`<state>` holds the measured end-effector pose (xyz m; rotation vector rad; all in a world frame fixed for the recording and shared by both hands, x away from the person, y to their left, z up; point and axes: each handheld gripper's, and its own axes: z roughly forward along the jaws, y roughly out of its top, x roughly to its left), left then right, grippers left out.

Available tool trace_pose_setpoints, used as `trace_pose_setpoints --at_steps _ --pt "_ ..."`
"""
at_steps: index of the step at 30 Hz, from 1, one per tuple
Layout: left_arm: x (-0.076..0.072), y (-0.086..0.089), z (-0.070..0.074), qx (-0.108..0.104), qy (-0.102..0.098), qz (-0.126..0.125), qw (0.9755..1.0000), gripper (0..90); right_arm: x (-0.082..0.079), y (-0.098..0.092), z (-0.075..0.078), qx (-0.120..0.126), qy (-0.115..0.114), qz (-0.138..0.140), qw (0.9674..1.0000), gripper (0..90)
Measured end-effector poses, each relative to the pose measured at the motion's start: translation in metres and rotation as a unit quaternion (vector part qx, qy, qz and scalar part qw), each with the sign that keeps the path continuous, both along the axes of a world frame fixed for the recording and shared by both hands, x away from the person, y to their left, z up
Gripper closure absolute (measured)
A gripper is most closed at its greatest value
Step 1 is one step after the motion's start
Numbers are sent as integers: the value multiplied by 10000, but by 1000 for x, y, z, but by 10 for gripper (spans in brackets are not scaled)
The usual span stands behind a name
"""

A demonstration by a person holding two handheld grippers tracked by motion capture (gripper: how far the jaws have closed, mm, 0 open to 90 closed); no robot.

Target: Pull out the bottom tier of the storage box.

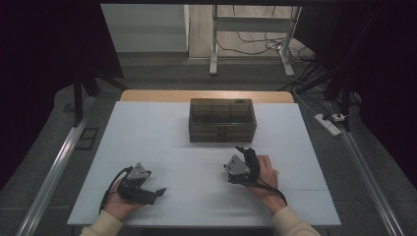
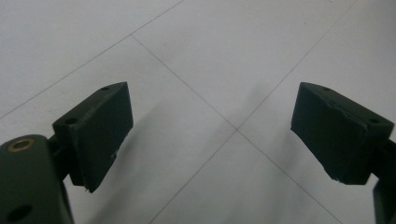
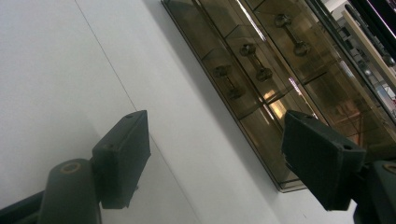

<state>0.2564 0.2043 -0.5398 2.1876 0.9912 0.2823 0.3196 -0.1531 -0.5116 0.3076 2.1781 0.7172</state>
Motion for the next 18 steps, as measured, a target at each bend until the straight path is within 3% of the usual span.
trace_pose_setpoints --at_steps 18 --pt "0 1 0 -12 -16 30 10000 125 6 6 -2 -113 -49 -3 9999 238"
